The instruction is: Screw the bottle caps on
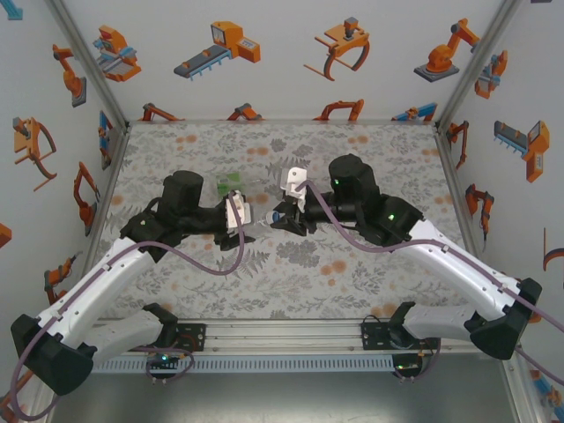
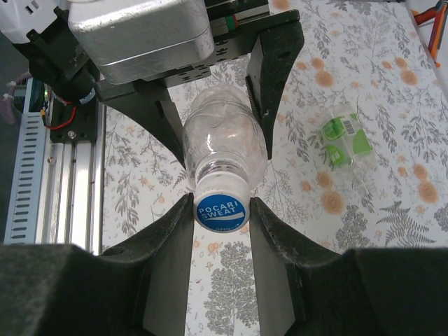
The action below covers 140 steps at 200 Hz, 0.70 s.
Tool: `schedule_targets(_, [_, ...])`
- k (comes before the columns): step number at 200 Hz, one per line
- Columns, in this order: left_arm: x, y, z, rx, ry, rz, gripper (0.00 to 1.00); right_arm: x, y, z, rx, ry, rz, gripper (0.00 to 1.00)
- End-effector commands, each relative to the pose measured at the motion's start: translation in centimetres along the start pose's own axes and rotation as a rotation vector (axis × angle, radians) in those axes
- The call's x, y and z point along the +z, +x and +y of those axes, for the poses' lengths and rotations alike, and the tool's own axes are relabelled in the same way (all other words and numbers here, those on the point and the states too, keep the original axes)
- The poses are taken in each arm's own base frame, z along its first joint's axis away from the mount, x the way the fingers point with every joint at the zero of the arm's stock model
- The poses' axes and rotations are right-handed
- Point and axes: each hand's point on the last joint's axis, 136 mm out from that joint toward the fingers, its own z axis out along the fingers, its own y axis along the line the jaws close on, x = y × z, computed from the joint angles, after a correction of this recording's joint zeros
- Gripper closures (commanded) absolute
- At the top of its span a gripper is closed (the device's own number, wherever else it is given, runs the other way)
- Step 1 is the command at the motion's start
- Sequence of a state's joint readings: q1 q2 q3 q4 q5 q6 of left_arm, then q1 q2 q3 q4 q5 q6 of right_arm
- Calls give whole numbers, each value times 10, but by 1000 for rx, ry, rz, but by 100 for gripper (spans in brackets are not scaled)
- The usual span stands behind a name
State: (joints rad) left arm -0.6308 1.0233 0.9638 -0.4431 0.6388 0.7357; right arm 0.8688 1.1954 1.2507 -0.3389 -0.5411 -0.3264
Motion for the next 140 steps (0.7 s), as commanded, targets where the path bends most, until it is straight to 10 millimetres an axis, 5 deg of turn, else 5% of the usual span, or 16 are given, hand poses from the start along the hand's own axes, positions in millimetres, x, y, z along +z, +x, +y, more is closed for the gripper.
schedule_targets(1, [-6,-18,-6,44,33,-44,100,-2,-17,0,-42,1,-34,86])
schedule_targets(140, [-6,-21,-10,53,44,-51,100,1,-12,6,-69,-46,23,91])
